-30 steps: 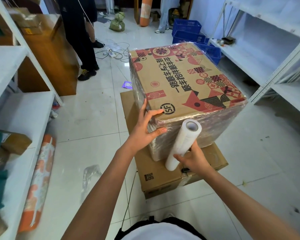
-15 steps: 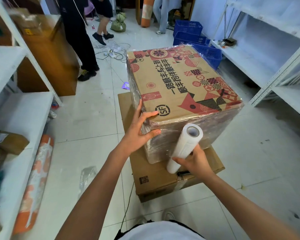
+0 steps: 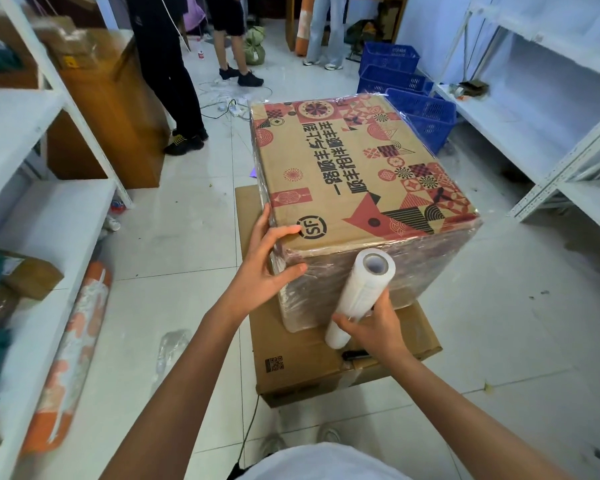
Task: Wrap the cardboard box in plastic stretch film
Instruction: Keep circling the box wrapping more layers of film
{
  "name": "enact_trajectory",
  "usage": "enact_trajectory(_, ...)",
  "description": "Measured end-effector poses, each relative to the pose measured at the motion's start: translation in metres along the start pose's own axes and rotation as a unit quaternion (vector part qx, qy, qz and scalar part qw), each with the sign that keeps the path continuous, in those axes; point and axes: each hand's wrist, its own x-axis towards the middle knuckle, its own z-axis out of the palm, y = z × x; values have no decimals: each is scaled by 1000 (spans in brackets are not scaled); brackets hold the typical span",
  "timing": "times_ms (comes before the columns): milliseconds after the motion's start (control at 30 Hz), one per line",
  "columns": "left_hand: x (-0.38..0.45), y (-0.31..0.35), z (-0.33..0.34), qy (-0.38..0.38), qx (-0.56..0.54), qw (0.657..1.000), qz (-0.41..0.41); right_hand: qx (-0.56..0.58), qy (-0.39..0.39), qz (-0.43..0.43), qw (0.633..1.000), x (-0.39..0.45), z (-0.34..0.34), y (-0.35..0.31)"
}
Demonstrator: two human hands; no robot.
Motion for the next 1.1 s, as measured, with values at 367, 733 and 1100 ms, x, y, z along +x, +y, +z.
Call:
enact_trajectory(367, -54, -5, 39, -131, 657, 592, 448, -31, -29, -50, 998, 7, -4, 3)
enact_trajectory(733, -16, -22, 17, -205, 817, 365, 397, 11, -36, 14, 999, 8, -2, -1)
enact_trajectory(1100, 2, 2, 4, -155, 798, 388, 433, 21, -68, -19, 997, 5, -12, -1)
